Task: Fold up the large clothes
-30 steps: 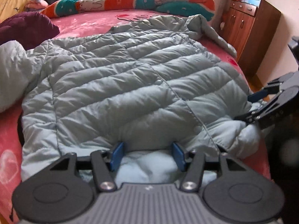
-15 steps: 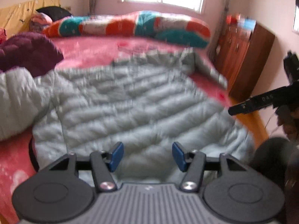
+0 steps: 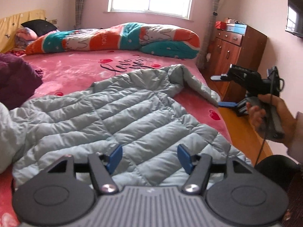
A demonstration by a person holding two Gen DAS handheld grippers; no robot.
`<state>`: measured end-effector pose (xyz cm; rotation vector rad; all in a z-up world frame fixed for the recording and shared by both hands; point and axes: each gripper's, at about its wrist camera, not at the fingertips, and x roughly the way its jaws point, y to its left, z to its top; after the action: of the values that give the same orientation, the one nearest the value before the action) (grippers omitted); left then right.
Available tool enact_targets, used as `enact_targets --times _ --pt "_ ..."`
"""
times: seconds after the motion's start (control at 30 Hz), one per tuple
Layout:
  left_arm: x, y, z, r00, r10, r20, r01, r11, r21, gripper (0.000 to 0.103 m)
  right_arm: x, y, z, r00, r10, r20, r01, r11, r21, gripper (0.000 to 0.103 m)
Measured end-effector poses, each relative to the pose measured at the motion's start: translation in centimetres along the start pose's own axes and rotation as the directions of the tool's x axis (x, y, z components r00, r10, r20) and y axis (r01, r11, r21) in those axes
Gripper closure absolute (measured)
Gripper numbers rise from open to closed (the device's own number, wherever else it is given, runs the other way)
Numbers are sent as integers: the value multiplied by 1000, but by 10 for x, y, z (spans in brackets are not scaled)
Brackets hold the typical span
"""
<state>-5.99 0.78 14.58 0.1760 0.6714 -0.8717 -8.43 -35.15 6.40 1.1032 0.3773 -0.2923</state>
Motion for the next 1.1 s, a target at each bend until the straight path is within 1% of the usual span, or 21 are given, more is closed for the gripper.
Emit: enact_targets --times 0.1,0.17,0.2,0.33,0.4,0.47,0.57,0.67,0.7,0.73,0.77,0.8,0.83,0.87,0.93,1.0,1.03,1.1 --pt "11 -2 -1 1000 -11 -19 11 1000 -11 38 16 -21 3 998 54 31 -59 985 164 1" --pt "18 -4 -2 999 -20 -30 19 1000 -15 38 28 -30 5 995 77 61 -90 965 247 2" --pt "22 -5 -2 999 -24 -34 24 1000 -14 38 32 -34 5 992 97 82 -116 952 283 5" --pt "30 -8 -4 998 -36 -47 36 999 -1 38 43 -48 4 979 92 183 -160 902 402 5" --pt "33 -10 -4 998 -41 -52 41 999 1 38 49 -56 6 974 88 211 -178 868 463 5" --pt "37 -9 -4 997 -45 -60 45 999 -1 38 54 -61 5 967 79 244 -195 842 503 5" --pt "43 -8 -4 996 -47 -70 46 999 -8 38 64 -63 8 958 69 278 -210 830 516 5" --pt "48 -7 -4 996 -50 -80 49 999 -15 38 69 -67 7 947 62 314 -232 809 540 5" --pt "49 -7 -4 995 -52 -83 51 999 -16 38 71 -69 8 945 57 323 -235 803 547 9" --pt "50 -7 -5 995 -55 -87 54 998 -17 38 70 -70 7 944 48 328 -233 799 554 22" --pt "51 -7 -5 994 -57 -89 56 998 -17 38 71 -73 8 943 38 331 -229 797 560 29" --pt "52 -7 -5 994 -58 -91 57 998 -17 38 73 -76 10 943 30 333 -224 796 562 47" --pt "52 -7 -5 994 -59 -91 58 998 -19 38 75 -81 10 943 20 331 -215 797 565 62" --pt "52 -6 -6 994 -60 -91 58 998 -22 38 78 -85 12 945 14 327 -207 798 565 65" --pt "53 -5 -6 994 -58 -92 55 998 -32 38 81 -91 15 945 9 326 -201 803 561 79" --pt "54 -2 -6 994 -55 -92 51 998 -42 38 81 -92 20 942 8 336 -201 814 546 86" --pt "54 -2 -6 994 -55 -93 51 998 -47 38 79 -91 24 941 8 339 -197 827 527 90" --pt "55 1 -6 994 -56 -93 51 997 -54 38 74 -84 32 940 0 340 -171 864 473 92"
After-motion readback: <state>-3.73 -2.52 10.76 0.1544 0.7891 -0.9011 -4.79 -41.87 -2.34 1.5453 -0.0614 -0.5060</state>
